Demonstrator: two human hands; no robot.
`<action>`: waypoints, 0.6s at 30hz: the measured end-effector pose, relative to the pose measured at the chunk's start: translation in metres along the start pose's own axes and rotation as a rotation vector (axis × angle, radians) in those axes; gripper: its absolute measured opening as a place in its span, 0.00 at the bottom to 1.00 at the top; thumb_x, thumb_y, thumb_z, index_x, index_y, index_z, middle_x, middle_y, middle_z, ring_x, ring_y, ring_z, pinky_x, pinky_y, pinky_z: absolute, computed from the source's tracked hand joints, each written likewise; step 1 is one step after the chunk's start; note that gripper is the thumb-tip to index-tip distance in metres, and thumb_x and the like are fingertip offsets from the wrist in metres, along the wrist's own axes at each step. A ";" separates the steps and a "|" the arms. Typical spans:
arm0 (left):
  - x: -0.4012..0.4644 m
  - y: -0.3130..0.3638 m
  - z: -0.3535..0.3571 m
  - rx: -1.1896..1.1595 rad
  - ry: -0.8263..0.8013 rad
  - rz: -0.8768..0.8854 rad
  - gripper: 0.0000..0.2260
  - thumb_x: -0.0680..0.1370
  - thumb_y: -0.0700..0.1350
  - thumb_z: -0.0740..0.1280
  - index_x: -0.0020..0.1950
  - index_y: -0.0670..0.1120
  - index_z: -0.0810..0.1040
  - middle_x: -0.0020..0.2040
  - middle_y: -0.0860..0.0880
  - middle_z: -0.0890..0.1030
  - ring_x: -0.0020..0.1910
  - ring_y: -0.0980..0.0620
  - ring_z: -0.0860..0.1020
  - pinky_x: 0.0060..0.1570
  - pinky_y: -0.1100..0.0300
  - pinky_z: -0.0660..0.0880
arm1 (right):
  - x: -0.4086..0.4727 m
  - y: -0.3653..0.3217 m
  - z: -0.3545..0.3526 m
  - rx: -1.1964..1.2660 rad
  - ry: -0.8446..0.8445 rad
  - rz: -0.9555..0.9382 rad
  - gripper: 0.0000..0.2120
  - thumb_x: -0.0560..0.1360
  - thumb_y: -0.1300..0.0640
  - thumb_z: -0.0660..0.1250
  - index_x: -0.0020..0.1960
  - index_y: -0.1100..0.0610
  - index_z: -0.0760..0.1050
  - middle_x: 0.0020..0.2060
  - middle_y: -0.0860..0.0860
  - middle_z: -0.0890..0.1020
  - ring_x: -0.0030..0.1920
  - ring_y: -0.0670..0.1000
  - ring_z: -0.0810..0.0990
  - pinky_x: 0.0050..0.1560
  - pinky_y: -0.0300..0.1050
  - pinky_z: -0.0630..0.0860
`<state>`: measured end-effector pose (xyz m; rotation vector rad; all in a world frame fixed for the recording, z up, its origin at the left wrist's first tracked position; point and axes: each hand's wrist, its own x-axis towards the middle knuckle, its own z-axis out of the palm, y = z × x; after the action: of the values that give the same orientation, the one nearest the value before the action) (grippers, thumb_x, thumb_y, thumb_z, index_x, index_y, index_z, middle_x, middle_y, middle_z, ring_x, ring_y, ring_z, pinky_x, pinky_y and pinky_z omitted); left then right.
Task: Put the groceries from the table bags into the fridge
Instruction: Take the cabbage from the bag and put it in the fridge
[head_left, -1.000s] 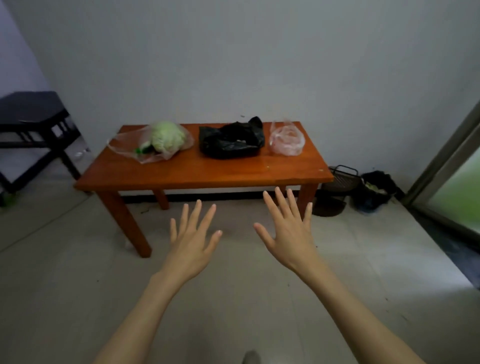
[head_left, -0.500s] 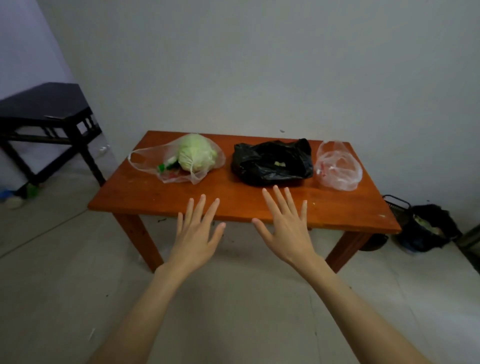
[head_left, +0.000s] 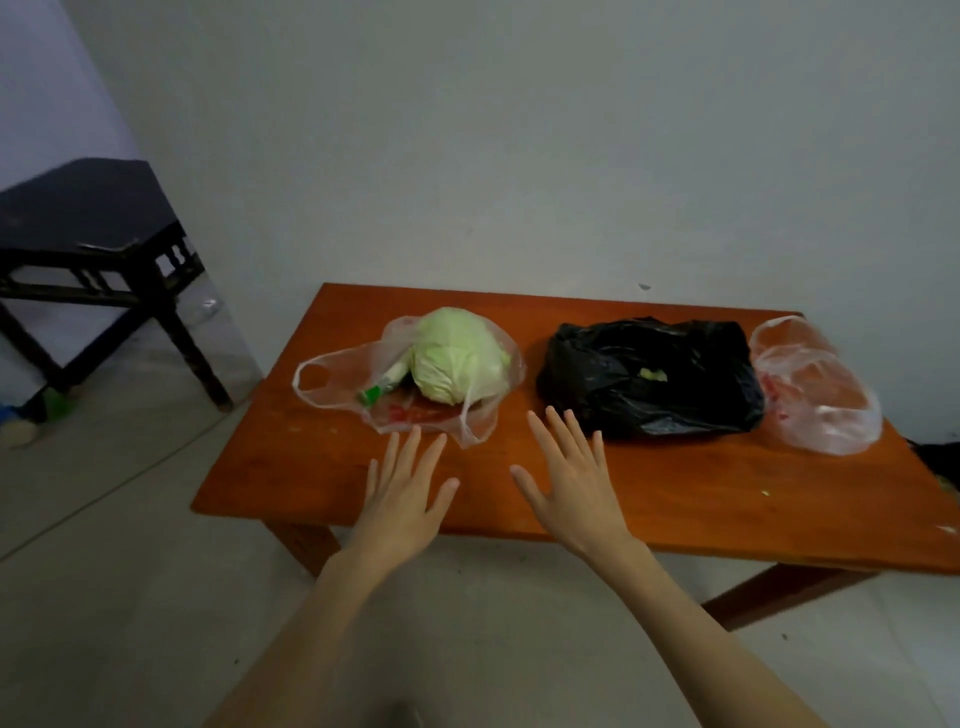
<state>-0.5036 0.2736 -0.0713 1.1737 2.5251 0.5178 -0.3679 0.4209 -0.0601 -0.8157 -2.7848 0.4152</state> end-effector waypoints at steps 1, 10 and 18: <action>0.011 -0.015 -0.005 0.005 -0.021 -0.001 0.25 0.81 0.57 0.50 0.76 0.55 0.47 0.78 0.50 0.42 0.75 0.50 0.38 0.73 0.48 0.39 | 0.013 -0.009 0.010 0.021 0.000 0.002 0.30 0.79 0.41 0.52 0.76 0.50 0.49 0.76 0.51 0.52 0.76 0.51 0.42 0.73 0.52 0.38; 0.097 -0.089 -0.026 0.008 -0.083 0.094 0.25 0.82 0.53 0.52 0.77 0.53 0.49 0.78 0.50 0.42 0.75 0.51 0.38 0.72 0.51 0.42 | 0.104 -0.058 0.058 0.141 0.091 0.008 0.25 0.78 0.46 0.53 0.68 0.60 0.69 0.65 0.57 0.73 0.68 0.56 0.69 0.67 0.51 0.66; 0.181 -0.098 -0.029 0.029 0.063 0.247 0.21 0.82 0.47 0.54 0.75 0.47 0.58 0.73 0.47 0.62 0.73 0.48 0.58 0.70 0.52 0.58 | 0.173 -0.053 0.075 0.234 0.027 0.116 0.21 0.80 0.52 0.57 0.71 0.58 0.63 0.67 0.54 0.70 0.63 0.52 0.72 0.56 0.42 0.73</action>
<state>-0.6924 0.3501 -0.1112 1.5141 2.4597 0.5881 -0.5574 0.4578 -0.0920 -0.9195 -2.6072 0.7278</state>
